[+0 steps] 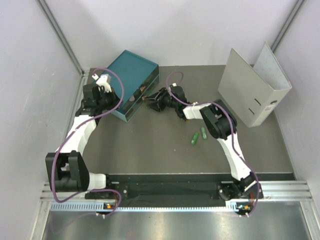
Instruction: Organize the makeup
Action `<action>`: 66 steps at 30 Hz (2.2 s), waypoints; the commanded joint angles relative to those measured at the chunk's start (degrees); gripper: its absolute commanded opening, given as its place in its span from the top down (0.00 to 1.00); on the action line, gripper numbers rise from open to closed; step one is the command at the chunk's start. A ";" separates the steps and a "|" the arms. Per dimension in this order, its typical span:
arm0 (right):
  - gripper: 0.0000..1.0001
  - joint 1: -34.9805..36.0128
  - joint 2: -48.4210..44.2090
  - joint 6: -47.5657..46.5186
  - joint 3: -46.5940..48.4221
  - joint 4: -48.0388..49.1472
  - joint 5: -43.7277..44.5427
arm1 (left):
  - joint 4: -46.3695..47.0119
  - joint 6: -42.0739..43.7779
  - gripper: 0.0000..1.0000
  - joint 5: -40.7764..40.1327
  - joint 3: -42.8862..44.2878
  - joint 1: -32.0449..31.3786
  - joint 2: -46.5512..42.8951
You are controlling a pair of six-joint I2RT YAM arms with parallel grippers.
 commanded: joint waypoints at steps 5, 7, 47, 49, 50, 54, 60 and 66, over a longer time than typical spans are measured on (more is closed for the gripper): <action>0.50 -0.36 3.98 3.66 5.41 6.61 1.25 | -18.52 1.10 1.00 0.55 -2.73 -0.77 2.83; 0.50 -0.36 4.69 3.57 5.94 5.99 1.43 | -18.61 1.01 1.00 0.55 -2.73 -0.69 2.83; 0.76 -0.10 12.25 5.42 15.44 0.19 3.63 | -20.10 1.19 1.00 -0.24 -1.76 -0.78 3.45; 0.79 -0.01 11.90 5.51 14.74 0.71 3.45 | -20.10 1.10 1.00 -0.15 -1.76 -0.77 3.54; 0.81 -0.01 11.72 5.42 14.38 1.24 2.84 | -20.02 1.10 1.00 -0.15 -1.76 -0.77 3.62; 0.83 -0.36 9.88 5.51 11.84 2.91 2.22 | -19.84 0.93 1.00 -0.15 -1.76 -0.69 3.54; 0.85 -1.59 6.19 4.10 6.57 3.70 1.08 | -19.40 0.57 1.00 -0.15 -1.76 -0.77 3.80; 0.85 -2.47 1.62 2.08 0.60 4.23 0.02 | -19.05 0.31 1.00 -0.42 -2.02 -0.77 3.80</action>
